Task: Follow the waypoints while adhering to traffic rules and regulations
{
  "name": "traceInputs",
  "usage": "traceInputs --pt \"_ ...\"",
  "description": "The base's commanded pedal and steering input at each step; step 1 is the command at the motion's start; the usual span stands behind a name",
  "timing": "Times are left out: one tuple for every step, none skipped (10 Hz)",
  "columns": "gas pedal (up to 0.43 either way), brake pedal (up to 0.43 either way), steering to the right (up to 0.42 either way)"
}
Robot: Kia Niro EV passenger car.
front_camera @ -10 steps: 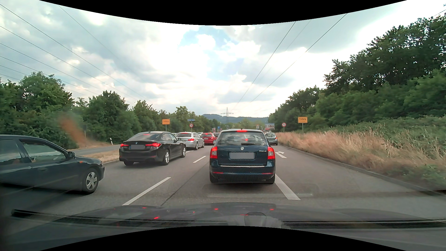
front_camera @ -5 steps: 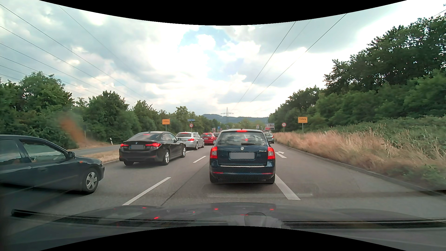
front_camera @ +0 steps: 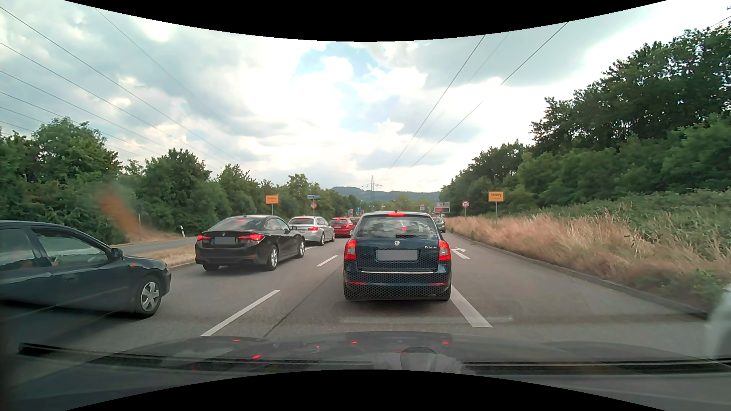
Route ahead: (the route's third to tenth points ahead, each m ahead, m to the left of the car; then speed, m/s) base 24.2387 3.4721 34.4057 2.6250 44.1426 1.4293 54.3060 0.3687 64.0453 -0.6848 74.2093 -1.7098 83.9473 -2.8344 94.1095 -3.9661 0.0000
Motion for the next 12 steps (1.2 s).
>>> traceInputs --pt "0.000 0.287 0.002" --pt "0.000 0.287 0.002" --pt "0.000 0.287 0.002" --pt "0.000 0.287 0.002" --pt "0.000 0.287 0.002" --pt "0.000 0.287 0.002" --pt "0.000 0.287 0.002" --pt "0.000 0.287 0.002" --pt "0.000 0.287 0.002" --pt "0.000 0.287 0.002" --pt "0.000 0.287 0.002" --pt "0.000 0.287 0.002"
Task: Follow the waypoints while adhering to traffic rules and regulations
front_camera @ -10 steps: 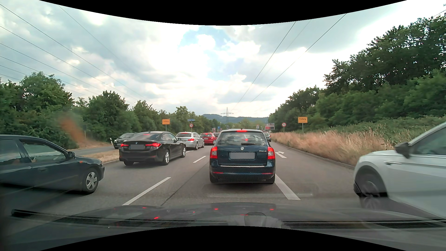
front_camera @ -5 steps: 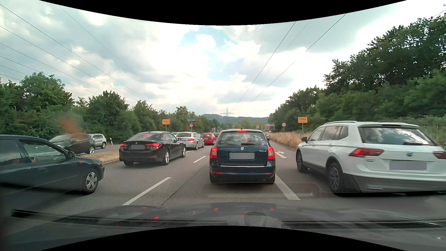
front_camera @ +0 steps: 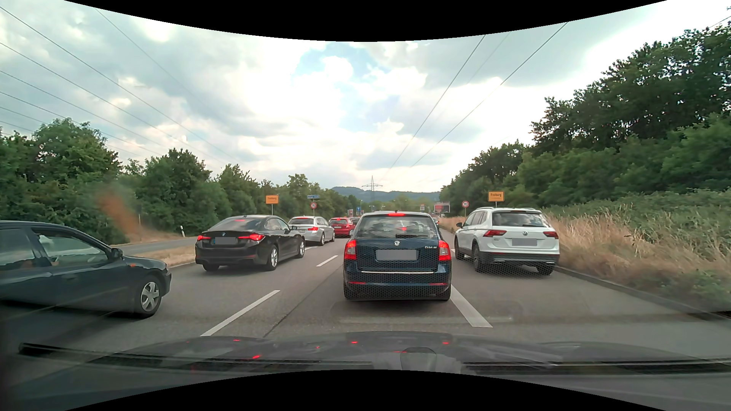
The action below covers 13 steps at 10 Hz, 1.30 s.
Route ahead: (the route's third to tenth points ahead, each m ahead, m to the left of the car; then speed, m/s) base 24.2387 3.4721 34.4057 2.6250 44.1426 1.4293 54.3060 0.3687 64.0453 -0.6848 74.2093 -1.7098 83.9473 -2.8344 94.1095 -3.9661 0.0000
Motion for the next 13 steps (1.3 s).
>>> traceInputs --pt "0.000 0.287 0.002" --pt "0.000 0.287 0.002" --pt "0.000 0.287 0.002" --pt "0.000 0.287 0.002" --pt "0.000 0.287 0.002" --pt "0.000 0.287 0.002" --pt "0.000 0.287 0.002" --pt "0.000 0.287 0.001" --pt "0.000 0.287 -0.003" --pt "0.000 0.287 -0.012" --pt "0.000 0.287 -0.014" --pt "0.000 0.287 -0.012" --pt "0.000 0.287 -0.005"
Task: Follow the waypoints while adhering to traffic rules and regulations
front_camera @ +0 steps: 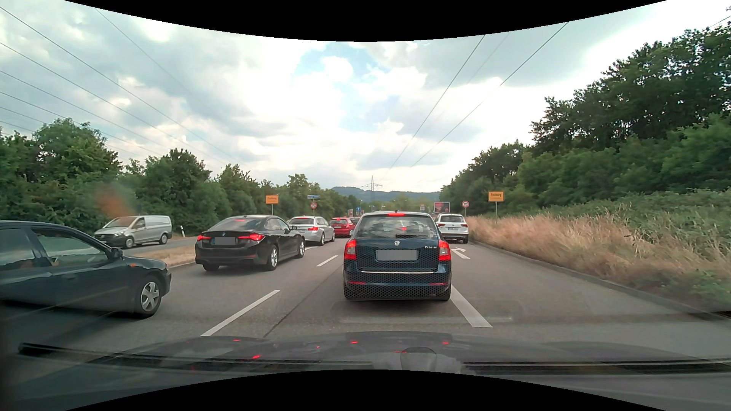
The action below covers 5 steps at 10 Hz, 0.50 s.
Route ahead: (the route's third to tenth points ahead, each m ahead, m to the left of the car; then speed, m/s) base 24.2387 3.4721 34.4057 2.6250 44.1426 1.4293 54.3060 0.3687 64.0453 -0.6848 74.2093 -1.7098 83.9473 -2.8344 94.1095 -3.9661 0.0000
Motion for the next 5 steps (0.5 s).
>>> traceInputs --pt "0.000 0.287 -0.001" --pt "0.000 0.287 -0.002" --pt "0.000 0.287 -0.002" --pt "0.000 0.287 -0.003" --pt "0.000 0.287 -0.002"
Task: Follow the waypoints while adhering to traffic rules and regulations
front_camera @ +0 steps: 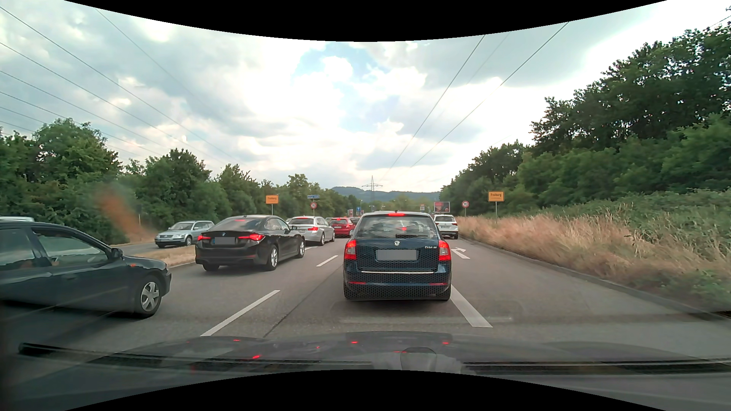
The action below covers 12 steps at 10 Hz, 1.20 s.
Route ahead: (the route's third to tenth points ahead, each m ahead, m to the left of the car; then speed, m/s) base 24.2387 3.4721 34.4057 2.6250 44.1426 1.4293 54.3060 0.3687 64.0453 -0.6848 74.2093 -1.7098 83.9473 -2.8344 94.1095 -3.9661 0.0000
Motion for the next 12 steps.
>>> traceInputs --pt "0.000 0.287 -0.002" --pt "0.000 0.287 -0.002" --pt "0.000 0.287 -0.002" --pt "0.000 0.287 -0.002" --pt "0.000 0.287 -0.003" --pt "0.000 0.287 -0.003" --pt "0.000 0.287 -0.003" --pt "0.000 0.287 -0.002" --pt "0.000 0.287 -0.002" --pt "0.000 0.287 -0.002" --pt "0.000 0.287 -0.002" --pt "0.000 0.287 -0.003"
